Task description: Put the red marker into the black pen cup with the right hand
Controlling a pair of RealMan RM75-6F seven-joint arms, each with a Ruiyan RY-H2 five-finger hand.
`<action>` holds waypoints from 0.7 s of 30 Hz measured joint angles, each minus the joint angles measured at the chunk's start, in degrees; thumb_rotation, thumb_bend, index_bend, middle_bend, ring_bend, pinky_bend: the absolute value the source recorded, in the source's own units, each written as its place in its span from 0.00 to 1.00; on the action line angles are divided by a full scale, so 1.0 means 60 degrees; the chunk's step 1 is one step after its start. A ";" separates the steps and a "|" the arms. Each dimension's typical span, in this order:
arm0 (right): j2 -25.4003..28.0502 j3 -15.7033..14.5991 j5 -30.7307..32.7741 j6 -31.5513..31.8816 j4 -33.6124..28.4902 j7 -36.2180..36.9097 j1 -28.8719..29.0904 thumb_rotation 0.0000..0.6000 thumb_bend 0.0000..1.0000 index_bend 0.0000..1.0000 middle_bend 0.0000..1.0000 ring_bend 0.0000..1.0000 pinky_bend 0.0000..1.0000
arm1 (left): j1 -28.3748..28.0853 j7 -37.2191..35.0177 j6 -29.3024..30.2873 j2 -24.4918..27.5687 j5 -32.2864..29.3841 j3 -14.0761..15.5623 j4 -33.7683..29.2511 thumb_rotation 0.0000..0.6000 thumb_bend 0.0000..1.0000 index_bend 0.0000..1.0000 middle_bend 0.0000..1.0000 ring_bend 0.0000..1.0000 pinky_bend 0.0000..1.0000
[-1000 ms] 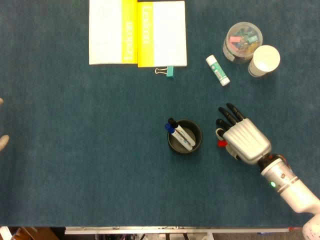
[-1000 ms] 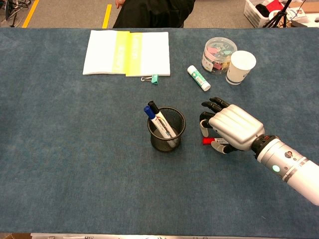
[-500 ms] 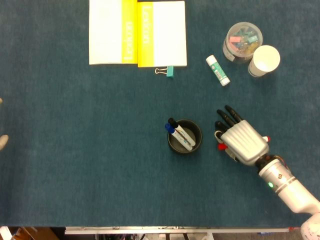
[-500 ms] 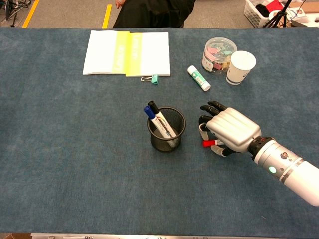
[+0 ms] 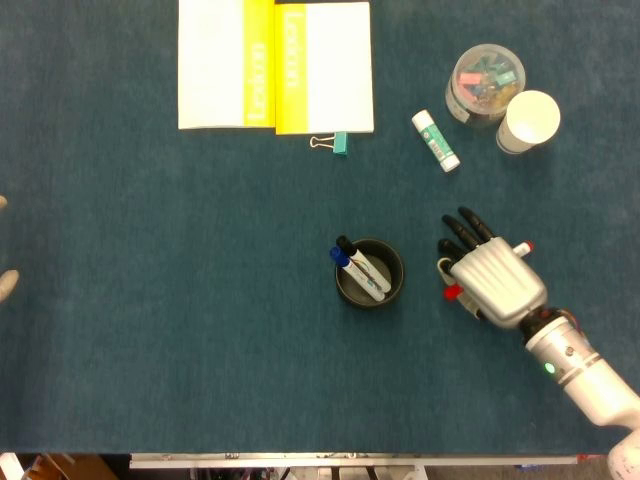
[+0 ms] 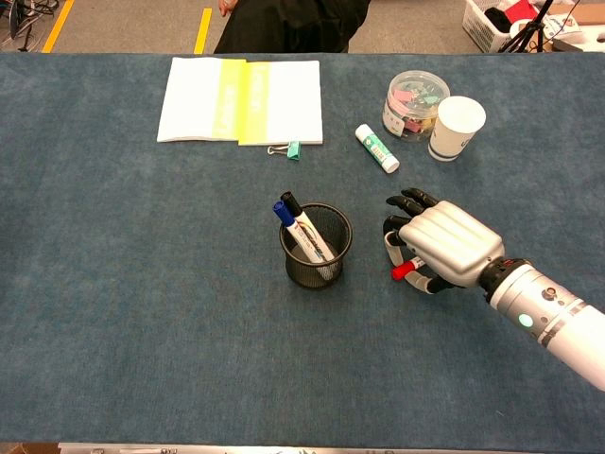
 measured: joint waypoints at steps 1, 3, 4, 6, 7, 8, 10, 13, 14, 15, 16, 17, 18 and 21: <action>0.0068 0.0004 -0.0064 0.0111 -0.0045 0.0128 -0.0019 1.00 0.41 0.68 0.35 0.07 0.00 | -0.0003 0.0010 0.0004 0.0010 0.0004 -0.0004 -0.0013 1.00 0.15 0.28 0.21 0.18 0.15; 0.0202 0.0018 -0.0169 0.0279 -0.0180 0.0388 -0.0044 1.00 0.41 0.69 0.35 0.07 0.00 | -0.0006 0.0032 0.0010 0.0029 0.0012 -0.0008 -0.0041 1.00 0.15 0.28 0.21 0.18 0.15; 0.0315 0.0038 -0.0252 0.0405 -0.0324 0.0609 -0.0056 1.00 0.41 0.69 0.36 0.07 0.00 | -0.0010 0.0051 0.0011 0.0042 0.0019 -0.0011 -0.0065 1.00 0.15 0.28 0.21 0.18 0.15; 0.0515 0.0085 -0.0386 0.0594 -0.0622 0.1017 -0.0062 1.00 0.41 0.70 0.36 0.07 0.00 | -0.0016 0.0087 0.0014 0.0059 0.0031 -0.0014 -0.0110 1.00 0.15 0.28 0.21 0.18 0.15; 0.0669 0.0122 -0.0463 0.0694 -0.0878 0.1343 -0.0057 1.00 0.41 0.70 0.36 0.07 0.00 | -0.0021 0.0114 0.0017 0.0068 0.0044 -0.0016 -0.0144 1.00 0.15 0.28 0.21 0.18 0.15; 0.0798 0.0155 -0.0521 0.0759 -0.1102 0.1618 -0.0046 1.00 0.41 0.70 0.36 0.08 0.00 | -0.0023 0.0134 0.0022 0.0073 0.0055 -0.0016 -0.0171 1.00 0.15 0.28 0.21 0.18 0.15; 0.1150 0.0252 -0.0703 0.0923 -0.1698 0.2330 0.0001 1.00 0.41 0.70 0.37 0.08 0.00 | -0.0026 0.0181 0.0032 0.0084 0.0080 -0.0013 -0.0235 1.00 0.15 0.28 0.21 0.18 0.15; 0.1669 0.0430 -0.1094 0.1211 -0.2559 0.3387 0.0112 1.00 0.41 0.70 0.37 0.08 0.00 | -0.0024 0.0248 0.0055 0.0108 0.0111 -0.0008 -0.0324 1.00 0.15 0.28 0.21 0.18 0.15; 0.1796 0.0485 -0.1207 0.1287 -0.2772 0.3698 0.0153 1.00 0.41 0.70 0.38 0.08 0.00 | -0.0023 0.0259 0.0064 0.0118 0.0120 -0.0008 -0.0347 1.00 0.15 0.28 0.21 0.18 0.15; 0.1905 0.0540 -0.1305 0.1351 -0.2959 0.4010 0.0198 1.00 0.41 0.70 0.38 0.08 0.00 | -0.0022 0.0271 0.0074 0.0127 0.0128 -0.0009 -0.0370 1.00 0.15 0.28 0.21 0.18 0.15; 0.2024 0.0614 -0.1414 0.1418 -0.3175 0.4428 0.0263 1.00 0.41 0.70 0.38 0.09 0.00 | -0.0018 0.0289 0.0090 0.0143 0.0139 -0.0009 -0.0402 1.00 0.15 0.28 0.21 0.18 0.15; 0.2097 0.0669 -0.1486 0.1460 -0.3316 0.4743 0.0316 1.00 0.41 0.70 0.38 0.09 0.00 | -0.0012 0.0296 0.0105 0.0156 0.0144 -0.0009 -0.0416 1.00 0.15 0.28 0.21 0.18 0.15; 0.2169 0.0741 -0.1571 0.1503 -0.3478 0.5161 0.0393 1.00 0.41 0.70 0.38 0.09 0.00 | -0.0001 0.0300 0.0121 0.0168 0.0147 -0.0007 -0.0427 1.00 0.15 0.28 0.21 0.18 0.15; 0.2227 0.0874 -0.1723 0.1551 -0.3723 0.6070 0.0578 1.00 0.41 0.71 0.38 0.09 0.00 | 0.0036 0.0299 0.0171 0.0193 0.0164 0.0008 -0.0461 1.00 0.15 0.28 0.21 0.18 0.15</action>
